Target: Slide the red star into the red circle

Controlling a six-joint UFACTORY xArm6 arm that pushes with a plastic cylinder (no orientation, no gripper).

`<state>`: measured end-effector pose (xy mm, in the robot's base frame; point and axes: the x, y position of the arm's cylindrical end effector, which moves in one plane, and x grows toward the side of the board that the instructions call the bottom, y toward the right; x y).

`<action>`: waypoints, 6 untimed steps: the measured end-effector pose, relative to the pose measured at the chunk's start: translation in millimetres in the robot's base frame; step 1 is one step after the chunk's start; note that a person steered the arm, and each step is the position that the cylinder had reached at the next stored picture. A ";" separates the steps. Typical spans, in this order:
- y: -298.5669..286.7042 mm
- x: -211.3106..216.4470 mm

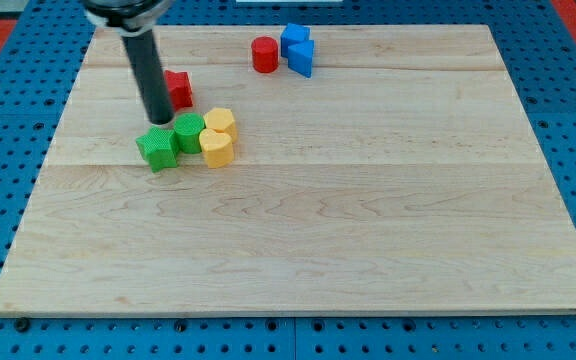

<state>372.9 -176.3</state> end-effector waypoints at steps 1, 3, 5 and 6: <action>-48.3 0.4; -17.0 -19.1; 39.5 -85.9; 74.7 -82.4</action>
